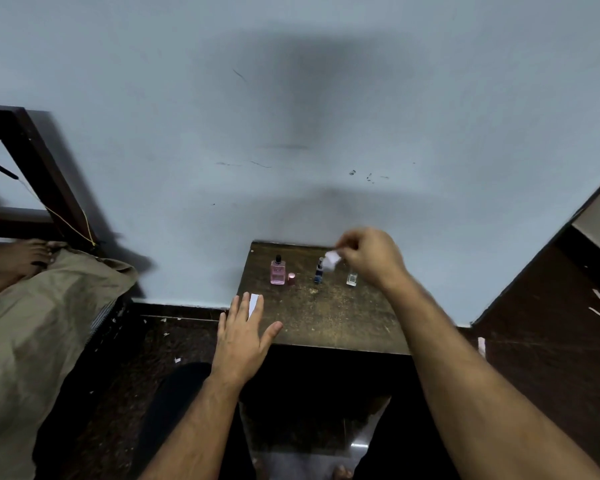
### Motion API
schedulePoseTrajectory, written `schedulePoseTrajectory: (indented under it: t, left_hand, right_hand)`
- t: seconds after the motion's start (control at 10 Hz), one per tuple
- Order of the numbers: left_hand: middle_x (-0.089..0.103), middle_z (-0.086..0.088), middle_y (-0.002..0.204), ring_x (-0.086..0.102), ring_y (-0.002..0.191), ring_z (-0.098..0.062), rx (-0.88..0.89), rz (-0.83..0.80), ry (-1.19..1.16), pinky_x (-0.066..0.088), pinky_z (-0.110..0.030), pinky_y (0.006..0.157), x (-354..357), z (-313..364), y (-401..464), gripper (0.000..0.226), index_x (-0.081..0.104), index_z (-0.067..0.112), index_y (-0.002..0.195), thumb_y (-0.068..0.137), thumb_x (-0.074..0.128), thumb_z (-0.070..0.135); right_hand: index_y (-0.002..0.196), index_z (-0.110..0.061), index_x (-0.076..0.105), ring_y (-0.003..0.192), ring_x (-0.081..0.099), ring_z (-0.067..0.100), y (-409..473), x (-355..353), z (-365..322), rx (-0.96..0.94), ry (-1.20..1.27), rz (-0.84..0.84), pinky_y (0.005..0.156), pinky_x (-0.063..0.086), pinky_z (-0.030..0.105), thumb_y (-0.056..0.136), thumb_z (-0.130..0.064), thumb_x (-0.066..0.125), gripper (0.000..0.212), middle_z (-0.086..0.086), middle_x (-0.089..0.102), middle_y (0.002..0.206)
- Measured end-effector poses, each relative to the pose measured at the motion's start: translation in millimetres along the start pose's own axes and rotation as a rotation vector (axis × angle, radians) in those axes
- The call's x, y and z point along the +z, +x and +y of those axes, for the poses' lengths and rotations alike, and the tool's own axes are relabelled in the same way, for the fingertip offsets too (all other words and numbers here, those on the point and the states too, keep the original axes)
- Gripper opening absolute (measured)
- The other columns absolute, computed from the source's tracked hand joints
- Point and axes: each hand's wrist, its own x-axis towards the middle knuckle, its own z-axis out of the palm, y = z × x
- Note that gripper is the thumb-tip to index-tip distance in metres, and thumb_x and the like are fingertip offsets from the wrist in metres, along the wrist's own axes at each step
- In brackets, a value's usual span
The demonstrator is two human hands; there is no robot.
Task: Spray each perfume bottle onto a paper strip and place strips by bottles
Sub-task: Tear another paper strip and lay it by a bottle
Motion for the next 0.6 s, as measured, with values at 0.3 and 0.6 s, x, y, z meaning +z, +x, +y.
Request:
schedulePoseTrajectory:
  t: [0.3,0.6]
  left_hand:
    - [0.010,-0.003,0.164,-0.002,0.151,-0.019,-0.006,-0.012,-0.006,0.006,-0.045,0.121,-1.5,-0.5,0.2,0.094,0.018,0.026,0.155,0.078,0.003,0.076]
    - [0.011,-0.003,0.164,0.000,0.151,-0.019,-0.010,-0.001,-0.029,0.006,-0.044,0.121,-0.1,-1.9,0.2,0.090,0.019,0.027,0.155,0.080,0.007,0.074]
  right_hand:
    - [0.078,-0.015,0.073,0.040,0.038,0.006,-12.0,-32.2,-26.3,-0.152,1.047,-0.390,0.044,0.034,0.019,0.084,0.002,0.064,0.020,0.001,0.064,0.059]
    - [0.077,-0.024,0.072,0.073,0.064,0.013,-0.9,-1.5,-2.8,0.007,0.122,0.003,0.069,0.051,0.031,0.082,-0.014,0.071,0.012,-0.004,0.070,0.075]
